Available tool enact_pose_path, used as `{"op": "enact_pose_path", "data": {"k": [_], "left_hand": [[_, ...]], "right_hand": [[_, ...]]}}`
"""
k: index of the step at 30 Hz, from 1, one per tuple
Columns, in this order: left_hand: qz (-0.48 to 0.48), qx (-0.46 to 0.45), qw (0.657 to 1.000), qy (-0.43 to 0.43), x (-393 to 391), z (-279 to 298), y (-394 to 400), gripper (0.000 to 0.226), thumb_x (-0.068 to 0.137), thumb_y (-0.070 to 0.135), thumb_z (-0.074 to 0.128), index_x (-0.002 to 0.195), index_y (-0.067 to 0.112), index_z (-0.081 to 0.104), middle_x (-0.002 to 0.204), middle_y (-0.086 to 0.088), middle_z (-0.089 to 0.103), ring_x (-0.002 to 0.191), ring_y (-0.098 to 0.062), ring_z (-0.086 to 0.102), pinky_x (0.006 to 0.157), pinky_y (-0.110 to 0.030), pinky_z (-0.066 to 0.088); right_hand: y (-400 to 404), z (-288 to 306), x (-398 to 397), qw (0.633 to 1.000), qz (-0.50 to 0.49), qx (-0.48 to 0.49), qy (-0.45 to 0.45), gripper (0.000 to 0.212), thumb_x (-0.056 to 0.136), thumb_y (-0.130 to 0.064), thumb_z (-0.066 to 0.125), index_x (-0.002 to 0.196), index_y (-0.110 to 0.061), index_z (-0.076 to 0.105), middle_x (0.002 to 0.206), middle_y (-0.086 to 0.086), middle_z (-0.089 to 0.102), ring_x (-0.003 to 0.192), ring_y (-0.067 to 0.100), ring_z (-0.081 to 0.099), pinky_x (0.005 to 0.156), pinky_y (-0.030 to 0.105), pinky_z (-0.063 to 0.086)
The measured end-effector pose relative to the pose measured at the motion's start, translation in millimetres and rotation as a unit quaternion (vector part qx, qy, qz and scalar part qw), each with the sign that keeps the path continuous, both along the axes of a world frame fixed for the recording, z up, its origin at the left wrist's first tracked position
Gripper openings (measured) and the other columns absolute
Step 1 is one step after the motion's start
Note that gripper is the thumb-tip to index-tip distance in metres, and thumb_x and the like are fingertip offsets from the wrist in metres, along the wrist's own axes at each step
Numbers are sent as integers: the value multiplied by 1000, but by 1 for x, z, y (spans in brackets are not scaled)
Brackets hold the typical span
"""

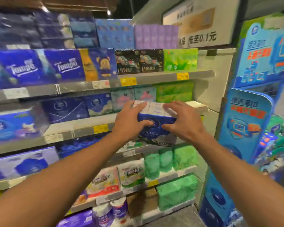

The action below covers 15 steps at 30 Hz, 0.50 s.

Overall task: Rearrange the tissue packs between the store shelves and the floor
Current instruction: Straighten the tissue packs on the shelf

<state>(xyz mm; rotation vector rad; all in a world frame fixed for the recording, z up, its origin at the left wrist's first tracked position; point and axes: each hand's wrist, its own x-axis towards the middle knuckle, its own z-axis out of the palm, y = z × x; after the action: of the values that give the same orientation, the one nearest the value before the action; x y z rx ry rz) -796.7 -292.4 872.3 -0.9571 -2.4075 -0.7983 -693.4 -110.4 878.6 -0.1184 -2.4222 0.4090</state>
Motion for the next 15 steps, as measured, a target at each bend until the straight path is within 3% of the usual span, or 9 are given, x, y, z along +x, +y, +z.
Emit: {"op": "enact_pose_path", "data": {"k": [8,15], "left_hand": [[89,90,991,54,-96,-4,-37,74,77,50,73,142,39,41,154,0,27,136,-23,35,106,-43,37],[162,125,976,80,-168,-27,-38,72,75,32,80,139,33,47,151,-2,32,131,-16,39,101,-33,43]], "right_hand": [[-27,-2,-133,995,54,46,73,70,66,-37,81,131,-27,58,144,4,49,130,27,45,100,40,45],[-18,-29,-241,977,162,71,119,63,72,-30,79,130,-17,60,144,13,48,127,39,45,100,50,45]]}}
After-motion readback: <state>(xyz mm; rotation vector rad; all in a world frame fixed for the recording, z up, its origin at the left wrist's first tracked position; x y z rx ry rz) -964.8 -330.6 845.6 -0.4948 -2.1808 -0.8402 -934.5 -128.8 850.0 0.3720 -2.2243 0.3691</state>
